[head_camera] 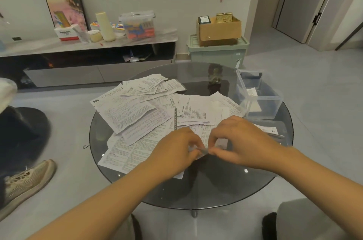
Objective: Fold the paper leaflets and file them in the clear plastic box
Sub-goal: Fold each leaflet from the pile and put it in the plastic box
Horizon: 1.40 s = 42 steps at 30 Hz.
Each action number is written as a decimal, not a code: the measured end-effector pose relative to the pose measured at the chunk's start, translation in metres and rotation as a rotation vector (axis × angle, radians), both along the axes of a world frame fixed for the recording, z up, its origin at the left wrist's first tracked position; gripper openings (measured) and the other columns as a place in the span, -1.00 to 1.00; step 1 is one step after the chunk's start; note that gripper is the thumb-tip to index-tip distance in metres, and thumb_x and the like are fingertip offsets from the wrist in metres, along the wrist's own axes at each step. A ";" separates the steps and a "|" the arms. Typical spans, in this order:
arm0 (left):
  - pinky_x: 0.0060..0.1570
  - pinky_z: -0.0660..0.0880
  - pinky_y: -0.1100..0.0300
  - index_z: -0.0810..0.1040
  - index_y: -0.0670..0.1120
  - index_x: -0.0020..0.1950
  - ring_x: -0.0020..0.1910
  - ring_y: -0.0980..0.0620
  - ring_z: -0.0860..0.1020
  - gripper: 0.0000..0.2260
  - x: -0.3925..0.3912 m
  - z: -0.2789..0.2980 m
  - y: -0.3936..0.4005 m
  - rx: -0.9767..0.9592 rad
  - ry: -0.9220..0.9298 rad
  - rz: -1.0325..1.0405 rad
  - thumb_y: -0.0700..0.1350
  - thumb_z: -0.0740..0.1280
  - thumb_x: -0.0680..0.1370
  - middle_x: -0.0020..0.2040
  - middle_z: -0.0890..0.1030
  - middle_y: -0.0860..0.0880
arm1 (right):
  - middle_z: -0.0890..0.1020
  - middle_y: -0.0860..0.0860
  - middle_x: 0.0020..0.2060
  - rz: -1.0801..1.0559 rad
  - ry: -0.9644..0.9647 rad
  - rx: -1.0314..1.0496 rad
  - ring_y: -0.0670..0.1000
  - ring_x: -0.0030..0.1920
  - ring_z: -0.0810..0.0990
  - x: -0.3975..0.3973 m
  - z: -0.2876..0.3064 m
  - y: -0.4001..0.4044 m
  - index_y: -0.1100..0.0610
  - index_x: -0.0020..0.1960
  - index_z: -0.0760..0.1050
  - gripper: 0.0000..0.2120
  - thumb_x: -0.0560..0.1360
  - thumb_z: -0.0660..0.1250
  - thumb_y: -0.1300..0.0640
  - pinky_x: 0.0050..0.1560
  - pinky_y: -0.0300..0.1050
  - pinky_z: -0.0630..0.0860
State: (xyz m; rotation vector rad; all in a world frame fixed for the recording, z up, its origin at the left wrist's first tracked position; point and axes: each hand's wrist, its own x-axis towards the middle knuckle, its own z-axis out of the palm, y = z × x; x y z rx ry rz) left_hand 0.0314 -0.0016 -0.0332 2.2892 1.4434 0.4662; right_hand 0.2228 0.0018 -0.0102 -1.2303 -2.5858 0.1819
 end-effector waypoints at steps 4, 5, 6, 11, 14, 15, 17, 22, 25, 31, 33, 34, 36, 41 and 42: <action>0.02 0.51 0.16 0.57 0.09 -0.28 -0.10 0.17 0.57 -0.84 -0.013 0.005 -0.006 -0.157 -0.163 0.126 -0.11 0.42 0.47 -0.19 0.58 0.18 | 0.57 -0.19 0.00 -0.043 -0.073 -0.063 -0.10 0.06 0.44 0.001 0.000 0.000 -0.15 0.09 0.51 -0.70 0.41 0.33 -0.23 0.04 -0.27 0.27; -0.04 0.52 0.18 0.57 0.11 -0.30 -0.17 0.19 0.57 -0.82 -0.017 0.007 -0.007 -0.195 -0.200 0.142 -0.12 0.43 0.47 -0.23 0.59 0.18 | 0.57 -0.18 0.02 -0.056 -0.083 -0.084 -0.10 0.07 0.44 0.001 0.000 -0.001 -0.16 0.09 0.51 -0.71 0.41 0.34 -0.22 0.05 -0.26 0.30; -0.11 0.50 0.20 0.57 0.11 -0.32 -0.25 0.21 0.55 -0.79 -0.022 0.008 -0.009 -0.232 -0.238 0.154 -0.14 0.44 0.46 -0.28 0.60 0.18 | 0.58 -0.18 0.02 -0.072 -0.077 -0.108 -0.10 0.07 0.45 0.001 0.001 -0.001 -0.16 0.07 0.52 -0.74 0.41 0.36 -0.19 0.07 -0.24 0.35; -0.18 0.44 0.33 0.62 0.04 -0.31 -0.28 0.18 0.57 -0.84 -0.040 0.018 -0.014 -0.274 -0.419 0.195 -0.17 0.46 0.44 -0.33 0.63 0.12 | 0.60 -0.24 -0.10 -0.175 0.194 -0.230 -0.15 0.00 0.52 0.000 0.007 0.002 -0.15 -0.12 0.55 -0.91 0.44 0.40 0.04 0.06 -0.15 0.49; -0.08 0.46 0.28 0.63 -0.07 -0.19 -0.20 0.16 0.60 -0.97 -0.042 0.020 -0.012 -0.293 -0.496 0.238 -0.15 0.45 0.45 -0.24 0.67 0.07 | 0.55 -0.35 -0.20 -0.214 0.331 -0.232 -0.27 -0.11 0.51 0.001 0.004 0.007 -0.19 -0.22 0.50 -0.83 0.44 0.41 0.07 -0.06 -0.38 0.39; -0.04 0.49 0.24 0.63 -0.07 -0.17 -0.16 0.14 0.62 -0.98 -0.041 0.019 -0.012 -0.311 -0.521 0.248 -0.15 0.43 0.46 -0.19 0.68 0.07 | 0.55 -0.35 -0.22 -0.219 0.351 -0.235 -0.33 -0.13 0.50 0.001 0.003 0.008 -0.18 -0.22 0.51 -0.84 0.45 0.40 0.07 -0.11 -0.46 0.34; 0.03 0.53 0.14 0.63 -0.04 -0.13 -0.10 0.08 0.64 -0.99 -0.038 0.018 -0.011 -0.324 -0.578 0.262 -0.14 0.41 0.49 -0.15 0.70 0.07 | 0.58 -0.33 -0.23 -0.226 0.394 -0.223 -0.40 -0.12 0.50 0.000 0.000 0.011 -0.13 -0.20 0.54 -0.89 0.47 0.39 0.07 -0.16 -0.53 0.32; 0.13 0.52 -0.09 0.62 0.00 -0.03 -0.04 -0.03 0.64 -0.94 -0.029 0.025 -0.003 -0.257 -0.727 0.319 -0.08 0.39 0.51 -0.09 0.70 0.02 | 0.57 -0.30 -0.23 -0.255 0.505 -0.079 -0.30 -0.12 0.52 -0.004 0.011 0.023 -0.11 -0.14 0.54 -0.91 0.49 0.36 0.08 -0.12 -0.53 0.33; 0.12 0.53 -0.08 0.61 0.02 0.01 -0.03 -0.01 0.64 -0.91 -0.025 0.031 0.003 -0.215 -0.806 0.353 -0.06 0.37 0.52 -0.05 0.69 0.03 | 0.56 -0.28 -0.15 -0.264 0.458 0.019 -0.14 -0.04 0.49 -0.005 0.023 0.033 -0.06 0.00 0.55 -0.92 0.51 0.33 0.04 0.08 -0.25 0.32; 0.14 0.52 -0.05 0.61 -0.06 0.07 0.01 -0.06 0.64 -0.87 -0.018 0.040 0.015 -0.302 -1.006 0.401 -0.14 0.32 0.55 -0.01 0.69 -0.02 | 0.56 -0.15 -0.07 -0.397 0.313 0.055 -0.04 0.15 0.40 -0.003 0.038 0.053 -0.08 -0.04 0.50 -0.94 0.50 0.32 -0.02 0.21 -0.10 0.08; 0.10 0.54 -0.01 0.61 -0.09 0.05 0.01 -0.09 0.64 -0.88 -0.017 0.044 0.020 -0.342 -1.069 0.424 -0.17 0.33 0.55 -0.02 0.69 -0.05 | 0.52 -0.14 -0.09 -0.415 0.298 0.021 -0.01 0.19 0.37 -0.002 0.047 0.057 -0.09 -0.10 0.46 -0.94 0.50 0.32 -0.04 0.22 -0.06 0.10; 0.05 0.55 0.03 0.61 -0.11 0.05 0.01 -0.10 0.64 -0.88 -0.017 0.048 0.022 -0.359 -1.098 0.432 -0.18 0.33 0.55 -0.03 0.69 -0.07 | 0.51 -0.13 -0.09 -0.415 0.301 0.007 0.00 0.20 0.36 -0.002 0.052 0.059 -0.09 -0.11 0.45 -0.93 0.50 0.32 -0.05 0.20 -0.07 0.10; -0.02 0.57 0.09 0.60 -0.16 0.06 -0.02 -0.09 0.65 -0.87 -0.016 0.057 0.026 -0.414 -1.153 0.437 -0.20 0.31 0.55 -0.03 0.69 -0.10 | 0.50 -0.12 -0.07 -0.423 0.330 -0.028 0.01 0.22 0.31 -0.003 0.065 0.059 -0.09 -0.10 0.46 -0.92 0.49 0.32 -0.07 0.15 -0.09 0.12; -0.15 0.61 0.06 0.54 -0.22 0.14 -0.08 -0.09 0.66 -0.83 -0.018 0.086 0.042 -0.570 -1.298 0.433 -0.23 0.27 0.58 0.01 0.67 -0.18 | 0.51 -0.10 -0.03 -0.421 0.398 -0.008 0.07 0.28 0.24 -0.007 0.110 0.068 -0.11 -0.06 0.48 -0.93 0.49 0.32 -0.08 0.21 -0.06 0.18; -0.15 0.60 0.03 0.53 -0.22 0.16 -0.05 -0.11 0.65 -0.81 -0.018 0.094 0.047 -0.566 -1.296 0.433 -0.22 0.26 0.58 0.03 0.66 -0.18 | 0.51 -0.10 -0.01 -0.417 0.408 0.021 0.06 0.29 0.22 -0.008 0.120 0.072 -0.11 -0.05 0.49 -0.91 0.49 0.32 -0.09 0.23 -0.06 0.17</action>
